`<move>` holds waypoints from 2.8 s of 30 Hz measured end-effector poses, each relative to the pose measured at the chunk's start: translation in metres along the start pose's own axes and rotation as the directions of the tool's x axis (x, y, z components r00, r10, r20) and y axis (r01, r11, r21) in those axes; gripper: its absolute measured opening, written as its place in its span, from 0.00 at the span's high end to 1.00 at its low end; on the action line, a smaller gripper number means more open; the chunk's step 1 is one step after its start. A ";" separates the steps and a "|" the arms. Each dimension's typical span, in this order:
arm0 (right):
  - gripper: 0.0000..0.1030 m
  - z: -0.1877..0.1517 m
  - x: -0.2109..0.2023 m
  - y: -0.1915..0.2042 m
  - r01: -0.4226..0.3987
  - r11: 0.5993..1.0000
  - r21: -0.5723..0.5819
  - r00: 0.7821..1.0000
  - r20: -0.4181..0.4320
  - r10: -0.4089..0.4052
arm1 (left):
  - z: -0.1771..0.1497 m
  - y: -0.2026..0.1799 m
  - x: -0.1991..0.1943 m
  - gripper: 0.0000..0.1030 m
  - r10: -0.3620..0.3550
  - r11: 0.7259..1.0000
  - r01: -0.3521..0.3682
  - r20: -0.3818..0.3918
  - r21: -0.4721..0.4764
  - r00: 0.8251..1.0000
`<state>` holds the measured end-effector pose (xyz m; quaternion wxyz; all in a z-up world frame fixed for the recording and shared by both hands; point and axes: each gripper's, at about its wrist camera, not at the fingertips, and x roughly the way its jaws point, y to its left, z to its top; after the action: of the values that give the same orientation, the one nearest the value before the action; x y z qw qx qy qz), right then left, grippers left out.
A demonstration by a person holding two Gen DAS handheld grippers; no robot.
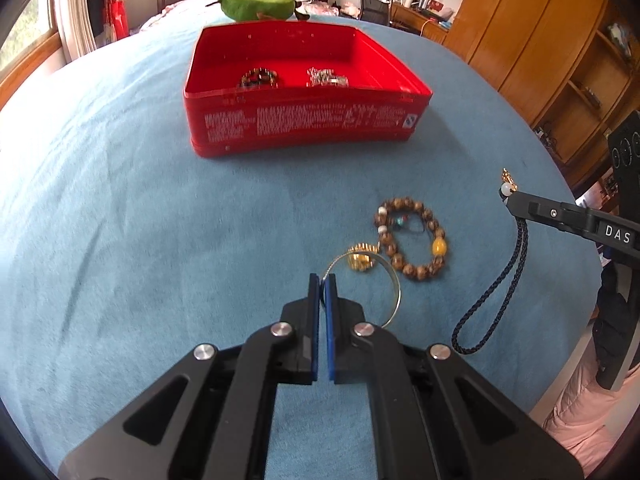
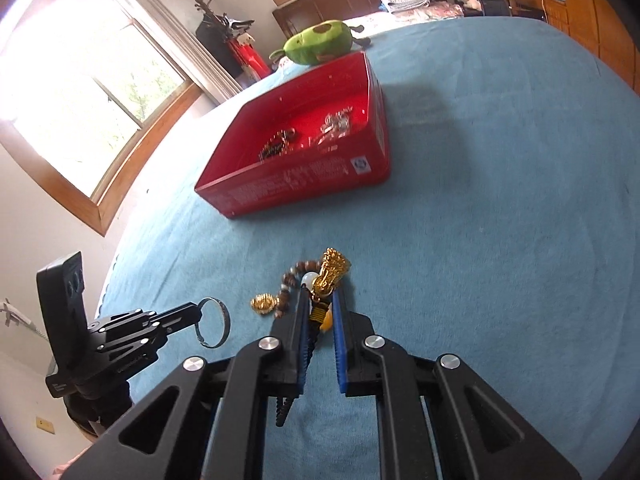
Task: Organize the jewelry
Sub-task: 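Drop the silver ring into the red tin with the left tool while the right tool drops the charm, then move both open tools back toward the brown wooden bead bracelet and gold pendant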
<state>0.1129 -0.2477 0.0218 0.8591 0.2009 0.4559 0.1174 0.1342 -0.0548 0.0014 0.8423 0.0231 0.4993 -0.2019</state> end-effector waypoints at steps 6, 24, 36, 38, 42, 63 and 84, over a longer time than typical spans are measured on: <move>0.89 0.030 -0.009 0.012 0.010 1.000 -0.030 1.000 0.030 -0.009 | 0.028 0.000 -0.014 0.99 0.034 0.999 -0.034 0.039 0.010 0.999; 0.89 0.152 0.026 0.048 0.058 0.993 -0.105 0.995 0.090 -0.048 | 0.150 0.031 -0.014 0.98 0.085 0.994 -0.073 0.153 -0.081 0.985; 0.89 0.197 0.112 0.035 0.135 0.986 -0.099 0.991 0.032 -0.132 | 0.206 0.061 0.043 0.98 0.111 0.987 -0.096 0.117 -0.126 0.987; 0.89 0.201 0.126 0.034 0.147 0.983 -0.109 0.989 0.013 -0.147 | 0.209 0.065 0.054 0.98 0.110 0.987 -0.098 0.092 -0.129 0.990; 0.78 0.200 0.147 0.029 0.169 0.977 -0.128 0.984 -0.033 -0.175 | 0.209 0.068 0.065 0.97 0.122 0.986 -0.113 0.064 -0.127 0.990; 0.75 0.166 0.077 0.048 0.148 0.977 -0.157 0.988 0.071 -0.138 | 0.181 0.044 0.023 0.41 0.152 0.984 -0.135 0.160 -0.116 0.975; 0.61 0.070 0.025 0.064 0.113 0.967 -0.228 0.992 0.084 -0.096 | 0.084 0.004 -0.046 0.19 0.176 0.984 -0.159 0.287 -0.084 0.942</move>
<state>0.1836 -0.1977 0.0671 0.8977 0.0788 0.4175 0.1171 0.1864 -0.0564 0.0818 0.9213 0.0100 0.3711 -0.1157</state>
